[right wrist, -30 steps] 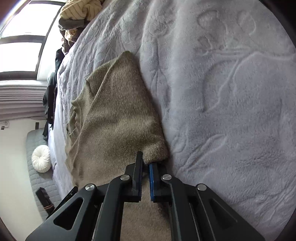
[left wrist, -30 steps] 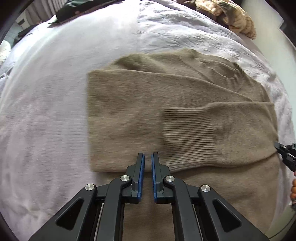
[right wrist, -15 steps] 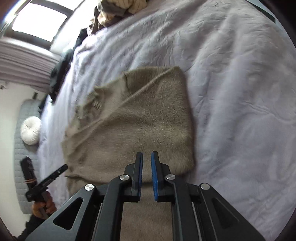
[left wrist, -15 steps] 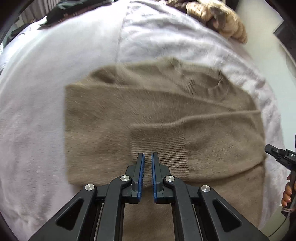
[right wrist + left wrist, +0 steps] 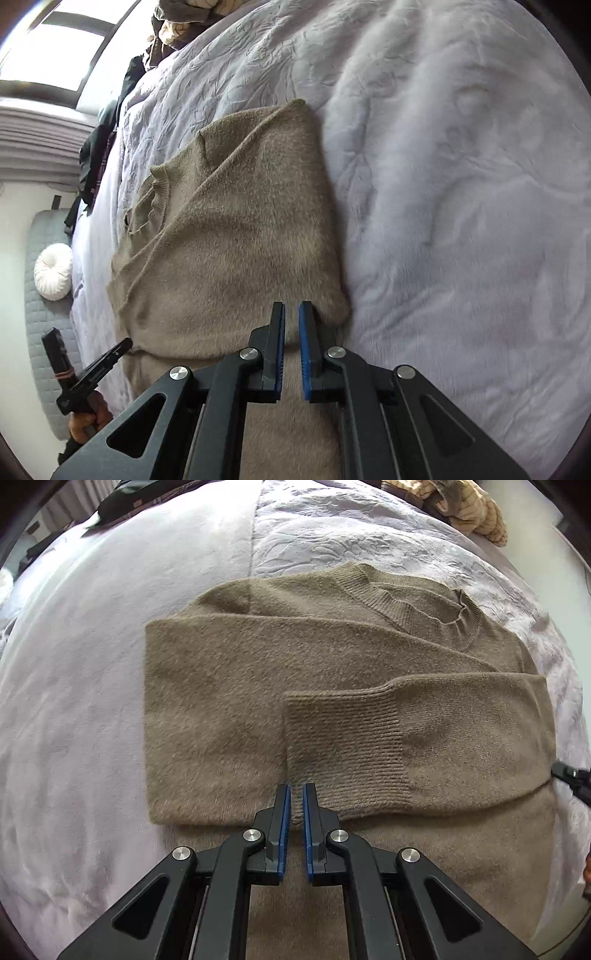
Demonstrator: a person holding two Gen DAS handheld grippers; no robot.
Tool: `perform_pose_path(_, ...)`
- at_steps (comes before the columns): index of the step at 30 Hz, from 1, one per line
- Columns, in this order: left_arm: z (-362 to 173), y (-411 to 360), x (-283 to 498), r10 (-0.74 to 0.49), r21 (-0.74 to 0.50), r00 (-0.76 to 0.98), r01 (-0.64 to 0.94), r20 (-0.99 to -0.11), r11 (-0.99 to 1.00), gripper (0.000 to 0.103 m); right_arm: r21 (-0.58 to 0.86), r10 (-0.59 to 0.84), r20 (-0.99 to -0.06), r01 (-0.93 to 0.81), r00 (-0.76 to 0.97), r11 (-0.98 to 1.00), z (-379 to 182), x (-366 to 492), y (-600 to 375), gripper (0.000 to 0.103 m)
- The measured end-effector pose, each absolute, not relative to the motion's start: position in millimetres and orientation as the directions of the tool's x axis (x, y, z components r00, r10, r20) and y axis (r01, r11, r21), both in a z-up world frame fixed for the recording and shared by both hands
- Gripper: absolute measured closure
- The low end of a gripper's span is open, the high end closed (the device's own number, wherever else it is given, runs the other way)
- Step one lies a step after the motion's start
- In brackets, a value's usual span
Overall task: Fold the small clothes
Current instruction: 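Open both tools and move them to the sweater hem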
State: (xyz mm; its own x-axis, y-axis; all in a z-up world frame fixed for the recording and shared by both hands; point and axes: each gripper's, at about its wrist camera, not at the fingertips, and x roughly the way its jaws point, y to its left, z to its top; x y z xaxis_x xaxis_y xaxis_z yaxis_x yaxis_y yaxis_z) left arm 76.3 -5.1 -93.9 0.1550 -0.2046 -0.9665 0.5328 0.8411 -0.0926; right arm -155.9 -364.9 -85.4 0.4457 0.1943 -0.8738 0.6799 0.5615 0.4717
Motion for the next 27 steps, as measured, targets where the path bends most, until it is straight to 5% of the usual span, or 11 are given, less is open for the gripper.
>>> perform_pose_path(8, -79.4, -3.7, 57.4, -0.194, -0.088, 0.149, 0.528, -0.97, 0.845, 0.095, 0.457, 0.209, -0.885, 0.692, 0.417, 0.558, -77.4, -166.3, -346.7, 0.092)
perform_pose_path(11, -73.6, -5.5, 47.6, -0.193, -0.09, 0.138, 0.537, -0.972, 0.838, 0.095, 0.461, 0.216, -0.884, 0.694, 0.414, 0.553, -74.8, -168.9, -337.8, 0.081)
perform_pose_path(13, -71.8, -6.4, 42.5, -0.189, -0.085, 0.137, 0.545, -0.972, 0.834, 0.095, 0.471, 0.223, -0.879, 0.687, 0.423, 0.554, -71.7, -169.3, -333.1, 0.055)
perform_pose_path(15, -69.0, -6.5, 39.0, -0.189, -0.083, 0.139, 0.549, -0.972, 0.832, 0.095, 0.476, 0.226, -0.875, 0.677, 0.427, 0.562, -67.7, -169.4, -328.1, 0.045)
perform_pose_path(20, -66.0, 2.7, 31.3, -0.193, -0.088, 0.139, 0.543, -0.971, 0.835, 0.095, 0.474, 0.244, -0.877, 0.668, 0.413, 0.574, -63.2, -169.3, -314.7, 0.045)
perform_pose_path(24, -65.4, 8.9, 26.3, -0.199, -0.099, 0.131, 0.536, -0.971, 0.838, 0.095, 0.479, 0.251, -0.875, 0.664, 0.414, 0.574, -60.8, -170.7, -306.4, 0.034)
perform_pose_path(25, -65.3, 10.9, 24.1, -0.195, -0.096, 0.13, 0.536, -0.972, 0.839, 0.077, 0.479, 0.253, -0.875, 0.662, 0.413, 0.577, -60.0, -171.2, -303.8, 0.034)
perform_pose_path(26, -66.0, 12.5, 22.9, -0.188, -0.092, 0.128, 0.534, -0.974, 0.841, 0.014, 0.478, 0.254, -0.876, 0.66, 0.411, 0.58, -59.1, -171.6, -301.2, 0.034)
perform_pose_path(27, -65.4, 14.5, 21.7, -0.173, -0.077, 0.137, 0.525, -0.975, 0.847, 0.002, 0.477, 0.254, -0.876, 0.658, 0.409, 0.583, -58.4, -172.2, -299.6, 0.031)
